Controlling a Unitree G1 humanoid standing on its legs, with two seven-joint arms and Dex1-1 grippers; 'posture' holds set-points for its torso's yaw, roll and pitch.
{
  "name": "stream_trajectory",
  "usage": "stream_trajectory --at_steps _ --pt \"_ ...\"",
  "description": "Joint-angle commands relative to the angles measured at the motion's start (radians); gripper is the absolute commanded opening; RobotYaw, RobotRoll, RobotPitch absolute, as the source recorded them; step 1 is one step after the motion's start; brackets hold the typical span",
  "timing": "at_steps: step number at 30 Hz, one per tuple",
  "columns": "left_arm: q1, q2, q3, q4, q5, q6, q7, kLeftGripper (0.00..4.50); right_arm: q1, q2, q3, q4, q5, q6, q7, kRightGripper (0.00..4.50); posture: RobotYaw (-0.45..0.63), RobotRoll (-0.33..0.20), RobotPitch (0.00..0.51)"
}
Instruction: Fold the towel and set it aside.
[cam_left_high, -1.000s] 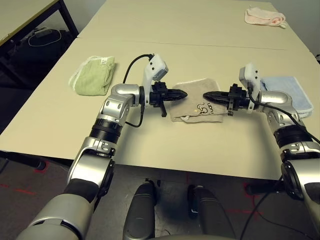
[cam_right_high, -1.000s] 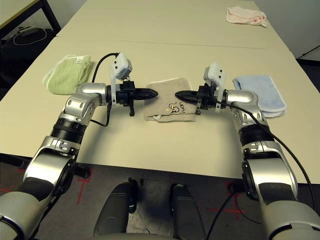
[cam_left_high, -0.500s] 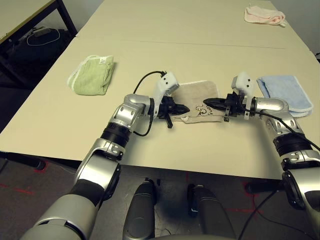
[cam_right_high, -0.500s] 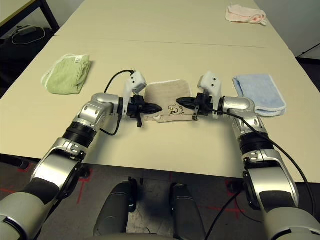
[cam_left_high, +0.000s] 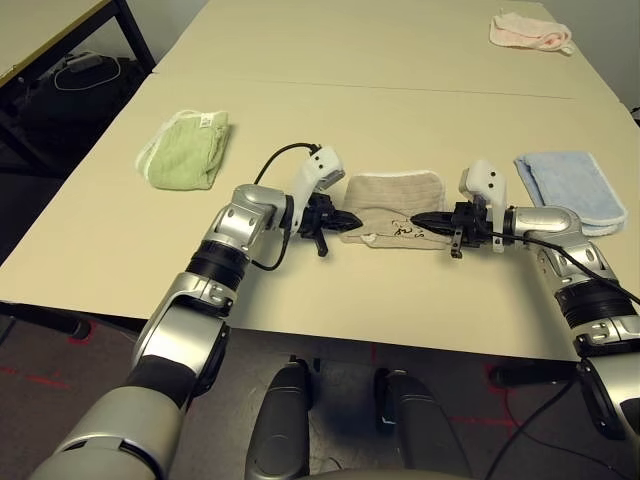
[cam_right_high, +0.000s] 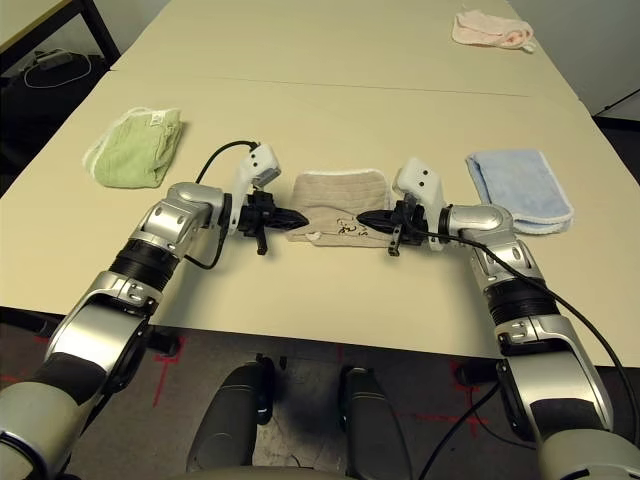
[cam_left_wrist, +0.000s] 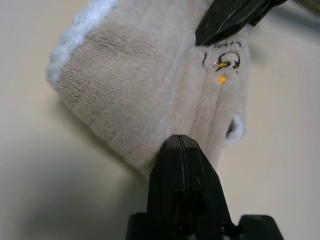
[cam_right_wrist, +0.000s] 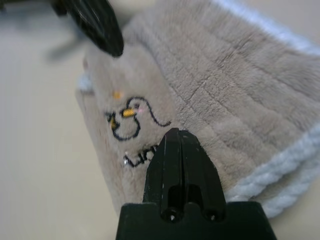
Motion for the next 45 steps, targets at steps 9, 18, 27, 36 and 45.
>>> stream_trajectory --at_steps 9,18,27,36,45 --pt "-0.154 -0.008 0.116 0.07 -0.071 -0.006 0.016 0.04 -0.134 0.005 -0.087 0.105 0.04 -0.022 -0.068 0.0 0.1 0.0 0.187" --pt "-0.183 -0.106 0.128 0.235 -0.032 -0.182 0.143 0.04 -0.184 0.063 -0.046 0.179 -0.042 -0.047 -0.172 0.0 0.1 0.0 0.182" --pt "-0.147 -0.15 0.114 0.253 -0.021 -0.218 0.15 0.04 -0.19 0.086 -0.014 0.181 -0.092 -0.027 -0.226 0.0 0.09 0.0 0.183" --pt "-0.133 -0.153 0.138 0.18 -0.052 -0.198 0.121 0.04 -0.192 0.087 -0.009 0.194 -0.102 -0.039 -0.228 0.0 0.09 0.0 0.181" --pt "-0.107 -0.14 0.119 0.216 -0.007 -0.221 0.15 0.04 -0.178 0.079 0.01 0.177 -0.118 -0.054 -0.212 0.0 0.08 0.0 0.174"
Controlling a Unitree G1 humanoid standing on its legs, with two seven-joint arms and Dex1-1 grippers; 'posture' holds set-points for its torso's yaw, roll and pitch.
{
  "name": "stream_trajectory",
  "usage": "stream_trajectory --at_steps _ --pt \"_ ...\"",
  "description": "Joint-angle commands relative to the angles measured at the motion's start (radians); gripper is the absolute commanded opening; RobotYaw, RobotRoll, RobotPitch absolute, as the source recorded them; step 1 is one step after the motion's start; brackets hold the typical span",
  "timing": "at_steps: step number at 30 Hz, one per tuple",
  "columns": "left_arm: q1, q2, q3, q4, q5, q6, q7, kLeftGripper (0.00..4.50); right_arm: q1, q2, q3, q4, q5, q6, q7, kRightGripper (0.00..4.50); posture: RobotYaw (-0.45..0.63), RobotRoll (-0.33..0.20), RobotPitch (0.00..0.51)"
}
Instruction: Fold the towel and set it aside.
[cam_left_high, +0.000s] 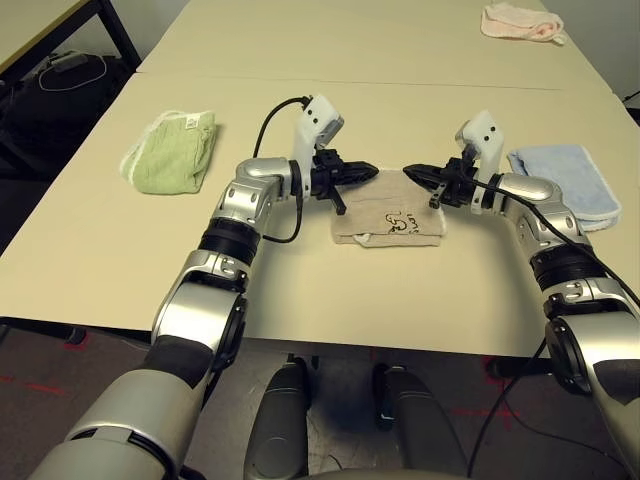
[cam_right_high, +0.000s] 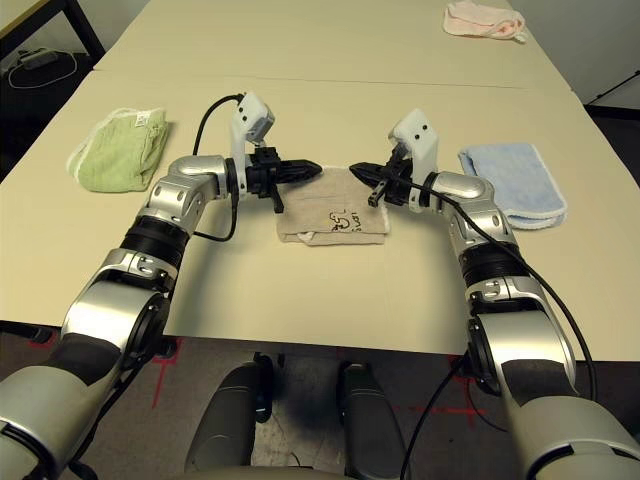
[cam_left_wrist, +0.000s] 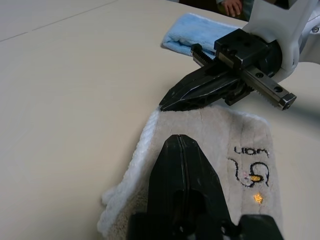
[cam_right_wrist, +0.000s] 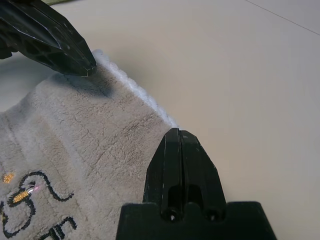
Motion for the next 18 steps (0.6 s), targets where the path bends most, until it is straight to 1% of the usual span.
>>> stream_trajectory --at_steps 1,4,12,18 --pt "0.024 0.01 -0.022 0.064 0.044 -0.042 0.027 0.04 0.015 -0.018 0.041 -0.002 -0.039 -0.024 0.017 0.0 0.08 0.0 0.175" --pt "0.032 0.018 -0.041 0.132 0.081 -0.084 0.035 0.04 0.013 -0.031 0.079 0.015 -0.082 -0.032 0.022 0.0 0.07 0.0 0.174" --pt "0.035 0.019 -0.082 0.191 0.131 -0.083 0.024 0.04 0.006 -0.048 0.135 0.034 -0.148 0.018 0.033 0.0 0.07 0.0 0.173" --pt "0.006 0.002 -0.071 0.253 0.154 -0.129 0.125 0.04 0.019 -0.048 0.146 0.029 -0.168 0.03 0.025 0.0 0.06 0.0 0.177"
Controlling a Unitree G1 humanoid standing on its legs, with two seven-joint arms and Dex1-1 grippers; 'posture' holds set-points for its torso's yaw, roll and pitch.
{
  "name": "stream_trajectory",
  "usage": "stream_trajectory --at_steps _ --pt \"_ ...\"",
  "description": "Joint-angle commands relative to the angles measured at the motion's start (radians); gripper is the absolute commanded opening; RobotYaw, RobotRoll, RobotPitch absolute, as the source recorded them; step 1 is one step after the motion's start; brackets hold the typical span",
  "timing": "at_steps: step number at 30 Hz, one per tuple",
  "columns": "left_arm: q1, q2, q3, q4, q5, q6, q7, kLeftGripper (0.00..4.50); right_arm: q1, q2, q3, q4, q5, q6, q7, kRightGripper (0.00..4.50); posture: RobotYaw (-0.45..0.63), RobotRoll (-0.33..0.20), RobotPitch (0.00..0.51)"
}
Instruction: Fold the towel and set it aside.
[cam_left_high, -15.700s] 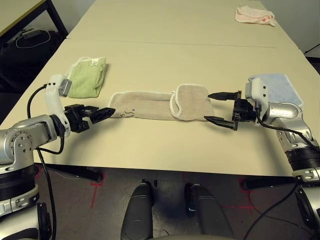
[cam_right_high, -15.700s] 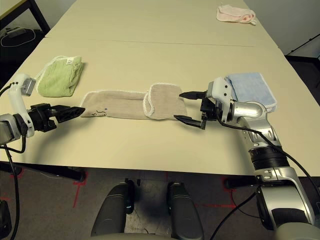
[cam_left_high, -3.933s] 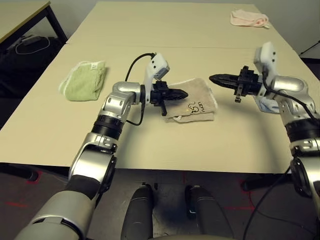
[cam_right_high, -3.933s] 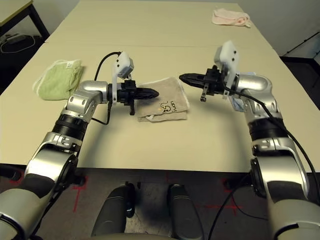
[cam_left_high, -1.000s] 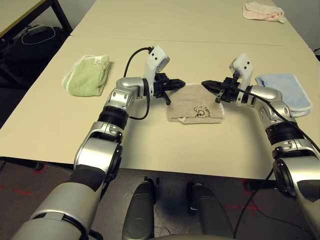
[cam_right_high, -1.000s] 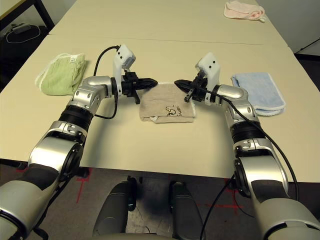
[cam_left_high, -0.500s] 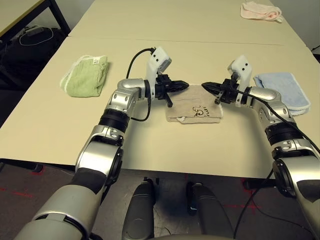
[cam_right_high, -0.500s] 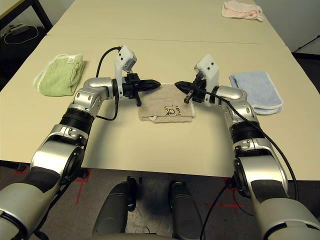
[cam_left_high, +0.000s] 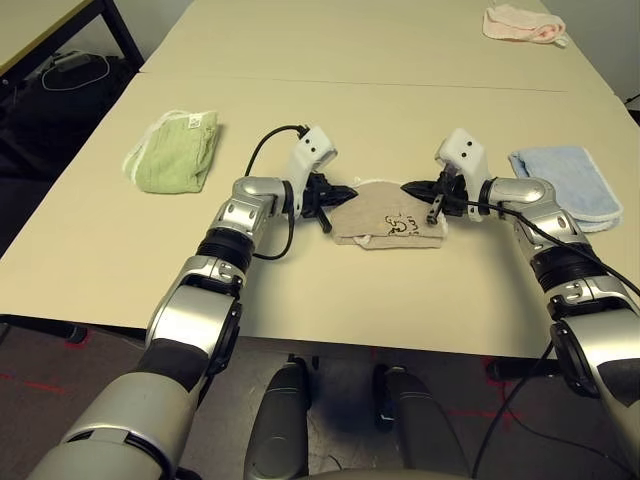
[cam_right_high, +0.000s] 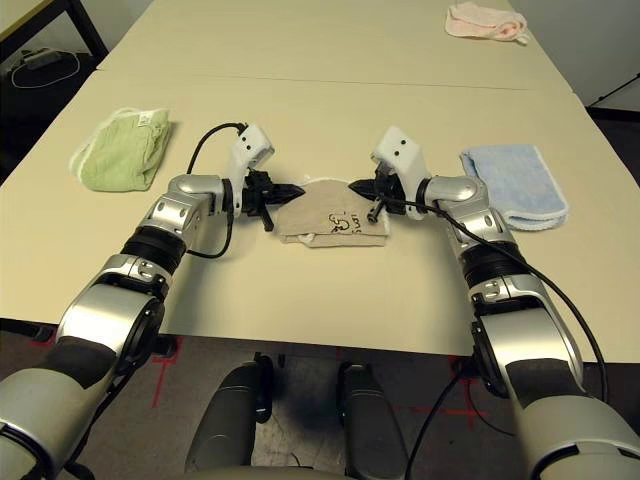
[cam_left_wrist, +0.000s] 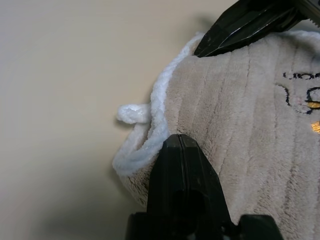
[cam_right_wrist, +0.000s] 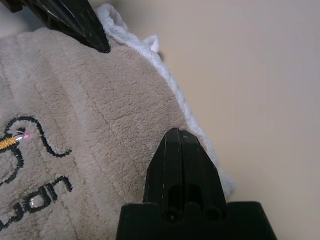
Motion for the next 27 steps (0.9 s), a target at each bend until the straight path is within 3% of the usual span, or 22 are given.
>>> stream_trajectory --at_steps 1,14,22,27 --pt "-0.006 -0.007 -0.011 0.068 0.041 -0.013 0.052 0.04 0.033 -0.013 0.026 0.016 -0.026 0.023 0.0 0.0 0.06 0.0 0.177" --pt "0.017 0.012 -0.014 0.004 0.017 0.017 -0.079 0.04 0.059 -0.017 0.02 -0.023 -0.009 0.047 -0.014 0.0 0.06 0.0 0.175" --pt "0.061 0.07 0.099 -0.182 -0.12 0.035 -0.156 0.04 0.088 -0.01 -0.145 -0.122 0.208 0.016 0.07 0.0 0.07 0.0 0.16" --pt "0.126 0.121 0.142 -0.36 -0.206 0.09 -0.218 0.04 0.145 -0.03 -0.184 -0.245 0.288 0.054 0.105 0.0 0.06 0.0 0.152"
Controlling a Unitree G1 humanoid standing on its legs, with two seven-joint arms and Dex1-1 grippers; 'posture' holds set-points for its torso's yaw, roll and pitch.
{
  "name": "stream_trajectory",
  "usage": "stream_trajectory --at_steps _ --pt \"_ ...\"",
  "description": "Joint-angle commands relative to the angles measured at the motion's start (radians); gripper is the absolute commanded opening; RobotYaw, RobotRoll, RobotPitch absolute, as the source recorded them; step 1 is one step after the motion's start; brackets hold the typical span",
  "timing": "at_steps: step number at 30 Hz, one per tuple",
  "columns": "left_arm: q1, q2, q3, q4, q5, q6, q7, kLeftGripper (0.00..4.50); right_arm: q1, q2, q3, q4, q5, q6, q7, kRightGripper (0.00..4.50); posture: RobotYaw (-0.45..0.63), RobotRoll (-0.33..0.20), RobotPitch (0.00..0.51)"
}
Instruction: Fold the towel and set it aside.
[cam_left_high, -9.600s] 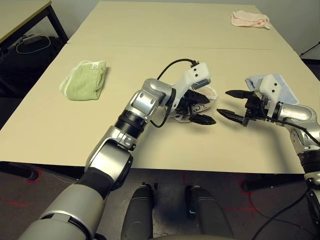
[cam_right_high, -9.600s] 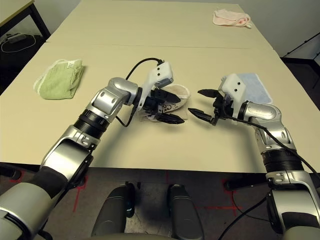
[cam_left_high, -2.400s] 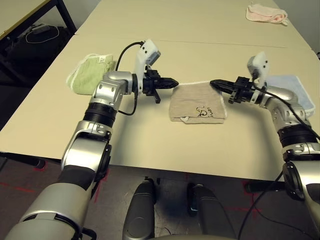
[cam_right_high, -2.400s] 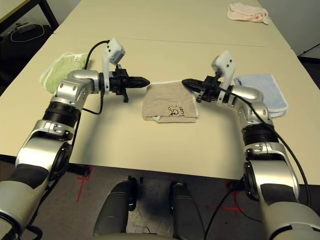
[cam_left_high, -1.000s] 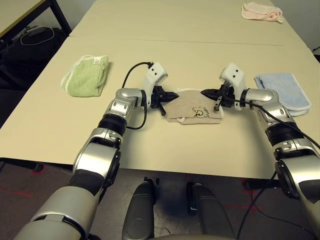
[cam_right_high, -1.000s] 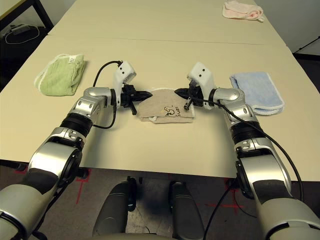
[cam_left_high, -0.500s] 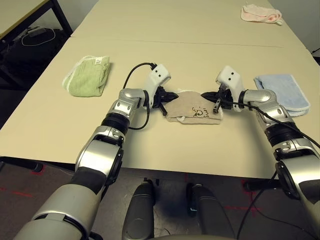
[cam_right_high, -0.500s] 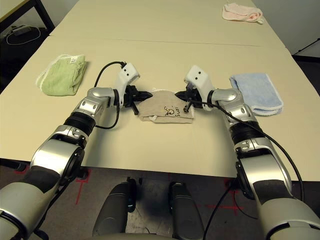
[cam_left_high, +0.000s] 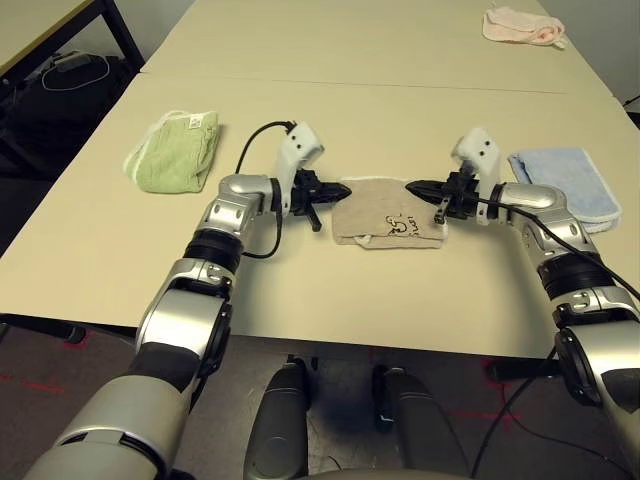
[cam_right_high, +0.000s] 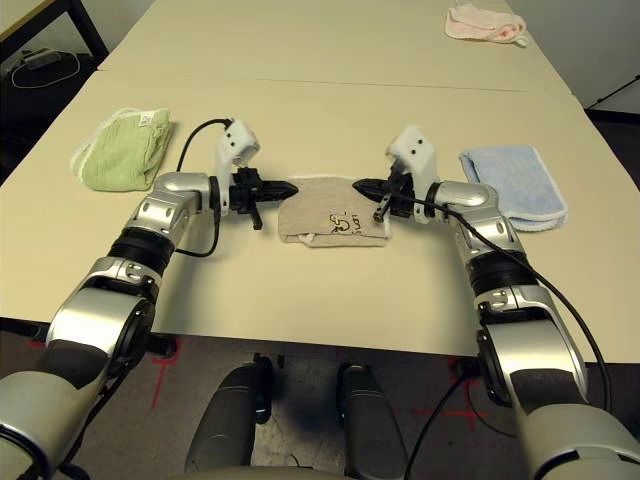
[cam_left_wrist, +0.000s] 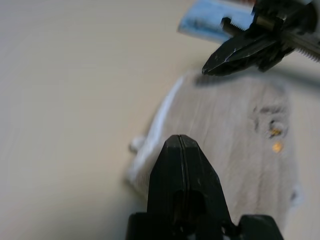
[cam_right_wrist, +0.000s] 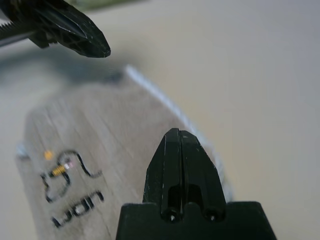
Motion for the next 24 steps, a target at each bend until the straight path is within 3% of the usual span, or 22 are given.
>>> stream_trajectory --at_steps 1,2,5,13,15,18,24 --pt "0.061 0.037 0.015 -0.119 -0.055 0.056 -0.044 0.2 0.054 -0.026 -0.031 -0.095 0.056 0.041 0.027 0.0 0.06 0.0 0.148" --pt "0.076 0.049 0.017 -0.149 -0.063 0.067 -0.046 0.41 0.07 -0.036 -0.034 -0.126 0.071 0.062 0.041 0.0 0.06 0.0 0.147" --pt "0.108 0.07 0.018 -0.196 -0.073 0.074 -0.037 1.39 0.105 -0.068 -0.025 -0.188 0.088 0.098 0.066 0.77 0.07 0.0 0.143" --pt "0.176 0.1 -0.004 -0.215 -0.068 0.009 -0.062 4.44 0.185 -0.131 -0.004 -0.246 0.065 0.036 0.124 3.69 0.05 0.0 0.13" --pt "0.183 0.102 -0.001 -0.225 -0.079 0.021 -0.063 4.5 0.2 -0.138 -0.012 -0.248 0.069 0.034 0.128 4.42 0.05 0.0 0.126" --pt "0.204 0.122 0.0 -0.258 -0.092 0.044 -0.081 4.5 0.234 -0.143 -0.052 -0.266 0.108 0.083 0.099 4.47 0.05 0.0 0.116" --pt "0.254 0.142 0.012 -0.332 -0.118 0.096 -0.059 4.5 0.297 -0.095 -0.183 -0.35 0.276 0.374 -0.085 4.47 0.05 0.0 0.112"
